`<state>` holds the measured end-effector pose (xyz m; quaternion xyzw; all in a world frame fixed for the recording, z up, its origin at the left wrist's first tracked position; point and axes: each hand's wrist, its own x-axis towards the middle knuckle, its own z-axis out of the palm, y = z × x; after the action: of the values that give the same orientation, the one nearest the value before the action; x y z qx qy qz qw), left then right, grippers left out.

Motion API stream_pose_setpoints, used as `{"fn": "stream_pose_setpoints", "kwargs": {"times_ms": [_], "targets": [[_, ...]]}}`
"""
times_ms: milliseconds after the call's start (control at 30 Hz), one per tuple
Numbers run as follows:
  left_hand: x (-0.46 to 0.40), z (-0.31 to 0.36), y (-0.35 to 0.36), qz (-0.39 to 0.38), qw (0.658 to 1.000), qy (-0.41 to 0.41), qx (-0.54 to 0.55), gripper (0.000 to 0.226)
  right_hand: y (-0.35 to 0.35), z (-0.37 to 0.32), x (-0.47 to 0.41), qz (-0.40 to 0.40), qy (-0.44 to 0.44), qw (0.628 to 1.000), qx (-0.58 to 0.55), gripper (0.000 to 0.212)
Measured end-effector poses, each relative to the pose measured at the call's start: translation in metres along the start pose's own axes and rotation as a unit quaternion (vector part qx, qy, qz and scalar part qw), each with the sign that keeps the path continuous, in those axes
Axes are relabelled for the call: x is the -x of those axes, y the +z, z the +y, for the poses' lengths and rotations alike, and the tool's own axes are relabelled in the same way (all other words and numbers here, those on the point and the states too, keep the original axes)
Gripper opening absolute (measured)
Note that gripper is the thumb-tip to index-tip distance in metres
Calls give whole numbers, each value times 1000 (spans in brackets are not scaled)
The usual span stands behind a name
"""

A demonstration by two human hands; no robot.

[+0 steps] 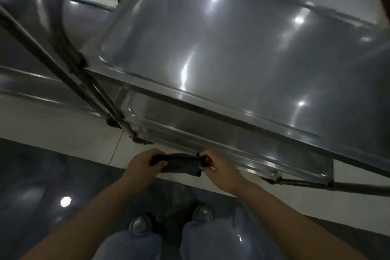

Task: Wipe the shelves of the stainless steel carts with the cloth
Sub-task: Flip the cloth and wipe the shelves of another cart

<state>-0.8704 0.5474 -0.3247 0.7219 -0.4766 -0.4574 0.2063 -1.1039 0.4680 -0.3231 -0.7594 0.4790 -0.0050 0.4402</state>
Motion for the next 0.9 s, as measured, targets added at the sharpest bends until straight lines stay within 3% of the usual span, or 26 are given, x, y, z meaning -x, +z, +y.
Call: {"fn": "stream_pose_setpoints", "kwargs": {"times_ms": [167,300,467,667,767,900], "targets": [[-88,-93,92,-2,1000,-5,-21,9,62,117,-65,-12,20,1000,-15,14],[-161,-158,163,-36,996,31,-77,15,107,204,-113,-4,37,999,-1,6],[-228,-211,214,-14,995,81,-63,7,146,284,-161,19,54,998,-8,11],[-263,-226,225,41,992,114,-42,10,169,315,-183,56,56,989,-123,17],[-266,-218,222,78,989,119,-27,13,169,309,-186,78,58,988,-119,12],[-288,-198,216,118,982,149,-14,7,150,306,-210,168,41,980,-96,14]]}}
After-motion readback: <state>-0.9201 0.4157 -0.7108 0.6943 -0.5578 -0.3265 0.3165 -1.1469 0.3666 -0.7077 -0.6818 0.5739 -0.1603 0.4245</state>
